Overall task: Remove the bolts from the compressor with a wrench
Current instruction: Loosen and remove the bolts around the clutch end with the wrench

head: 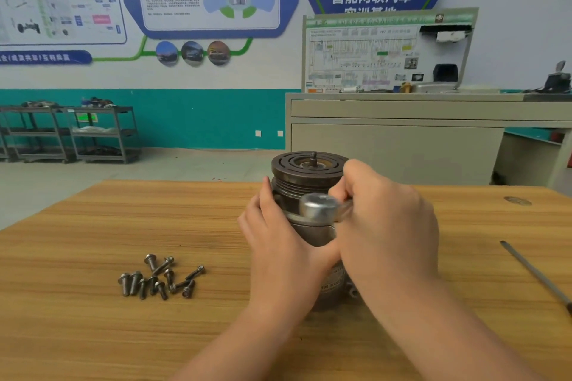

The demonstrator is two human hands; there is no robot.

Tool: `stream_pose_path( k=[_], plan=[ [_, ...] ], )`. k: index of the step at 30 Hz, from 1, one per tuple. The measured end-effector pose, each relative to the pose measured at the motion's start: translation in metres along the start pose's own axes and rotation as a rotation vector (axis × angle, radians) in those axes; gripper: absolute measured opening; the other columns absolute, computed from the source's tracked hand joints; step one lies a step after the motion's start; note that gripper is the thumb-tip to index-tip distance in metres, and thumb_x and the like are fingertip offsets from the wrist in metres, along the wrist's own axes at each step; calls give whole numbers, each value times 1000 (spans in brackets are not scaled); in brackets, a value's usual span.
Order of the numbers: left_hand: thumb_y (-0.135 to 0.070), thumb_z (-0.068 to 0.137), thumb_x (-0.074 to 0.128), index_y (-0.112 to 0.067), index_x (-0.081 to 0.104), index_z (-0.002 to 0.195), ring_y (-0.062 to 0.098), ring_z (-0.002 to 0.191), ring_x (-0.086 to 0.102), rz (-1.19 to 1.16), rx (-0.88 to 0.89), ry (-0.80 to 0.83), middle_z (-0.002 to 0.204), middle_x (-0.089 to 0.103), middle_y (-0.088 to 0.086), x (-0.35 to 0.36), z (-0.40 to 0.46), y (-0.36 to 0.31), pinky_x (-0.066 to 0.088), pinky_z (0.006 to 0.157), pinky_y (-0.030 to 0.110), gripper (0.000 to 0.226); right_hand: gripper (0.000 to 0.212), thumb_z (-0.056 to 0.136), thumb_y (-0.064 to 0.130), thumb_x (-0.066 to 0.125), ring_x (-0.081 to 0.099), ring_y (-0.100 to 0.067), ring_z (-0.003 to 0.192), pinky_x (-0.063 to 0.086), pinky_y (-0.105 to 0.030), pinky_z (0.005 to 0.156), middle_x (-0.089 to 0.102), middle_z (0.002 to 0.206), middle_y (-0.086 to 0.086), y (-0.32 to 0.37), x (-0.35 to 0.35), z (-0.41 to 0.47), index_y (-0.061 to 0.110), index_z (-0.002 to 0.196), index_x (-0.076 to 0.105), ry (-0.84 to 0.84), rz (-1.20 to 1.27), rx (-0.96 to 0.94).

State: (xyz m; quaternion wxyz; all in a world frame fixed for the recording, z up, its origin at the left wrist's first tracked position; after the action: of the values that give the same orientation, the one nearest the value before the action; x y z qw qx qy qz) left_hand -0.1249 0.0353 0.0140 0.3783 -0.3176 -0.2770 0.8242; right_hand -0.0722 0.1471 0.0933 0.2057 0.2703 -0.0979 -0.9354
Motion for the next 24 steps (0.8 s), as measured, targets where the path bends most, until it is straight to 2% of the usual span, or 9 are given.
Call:
stream_pose_path(
  k=[3, 5, 8, 10, 13, 16, 18, 21, 24],
  plan=[
    [-69, 55, 63, -17, 12, 153, 9, 132, 17, -26, -9, -11, 148, 26, 3, 0, -2, -1, 13, 107, 20, 122, 37, 74, 5, 53, 18, -2, 40, 10, -17, 42, 34, 47, 12, -3, 1, -6, 29, 59, 29, -25, 53, -55],
    [-68, 56, 68, -15, 9, 153, 13, 135, 18, 4, 0, -27, 149, 27, 4, -1, -3, -2, 11, 105, 19, 125, 44, 80, 6, 58, 30, -13, 40, 20, -22, 37, 32, 45, 6, -17, -5, -16, 28, 56, 28, -74, 185, -27],
    [-67, 58, 70, -14, 11, 153, 15, 134, 17, 39, 39, -53, 147, 29, 4, -2, -4, -5, 14, 107, 24, 124, 31, 81, 19, 71, 48, -4, 45, 37, -14, 42, 59, 57, -3, -61, -4, -19, 16, 59, 49, -83, 572, 284],
    [-66, 57, 68, -15, 10, 153, 12, 133, 16, 43, 45, -46, 148, 27, 3, 0, -3, -5, 16, 108, 25, 123, 27, 76, 11, 76, 49, -4, 40, 40, -14, 40, 59, 51, -6, -88, 12, -14, 9, 64, 51, 44, 932, 504],
    [-67, 57, 66, -19, 9, 153, 12, 133, 16, 48, 42, -44, 146, 27, 1, 1, -4, -3, 20, 108, 27, 123, 15, 65, 8, 70, 42, -6, 38, 34, -15, 36, 51, 49, -4, -114, 43, -9, 9, 64, 55, 311, 1453, 808],
    [-67, 56, 66, -20, 10, 152, 13, 132, 16, 53, 47, -51, 145, 27, 0, 2, -4, -3, 19, 106, 26, 121, 16, 68, 9, 67, 39, -2, 36, 29, -11, 34, 48, 49, 0, -119, 65, 0, 12, 53, 63, 532, 1561, 945],
    [-67, 57, 67, -18, 11, 152, 12, 131, 17, 61, 54, -53, 144, 27, 0, 2, -3, -3, 19, 106, 26, 121, 19, 71, 16, 68, 38, 0, 35, 27, -10, 32, 46, 48, 2, -119, 79, 6, 12, 54, 63, 572, 1583, 1001],
    [-66, 57, 68, -15, 13, 152, 14, 130, 18, 69, 55, -52, 143, 28, 1, 2, -3, -2, 18, 105, 26, 121, 21, 71, 27, 70, 38, -1, 32, 26, -11, 29, 46, 47, 1, -119, 88, 14, 11, 63, 58, 463, 1553, 1015],
    [-67, 56, 68, -18, 11, 153, 14, 131, 18, 62, 54, -42, 144, 26, -1, 3, -2, -1, 18, 106, 26, 122, 26, 69, 26, 73, 38, -2, 30, 26, -12, 30, 47, 44, 1, -121, 69, 28, 11, 63, 52, 249, 1529, 855]
  ],
)
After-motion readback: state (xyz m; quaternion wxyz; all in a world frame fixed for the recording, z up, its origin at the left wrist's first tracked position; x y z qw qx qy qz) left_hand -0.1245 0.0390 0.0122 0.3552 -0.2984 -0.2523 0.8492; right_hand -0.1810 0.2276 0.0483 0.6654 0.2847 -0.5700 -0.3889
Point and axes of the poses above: each hand's wrist, its own z-axis towards the middle knuckle, its own x-axis out of the palm, y = z × x, the point moved 7 cm from there along z, towards the middle knuckle
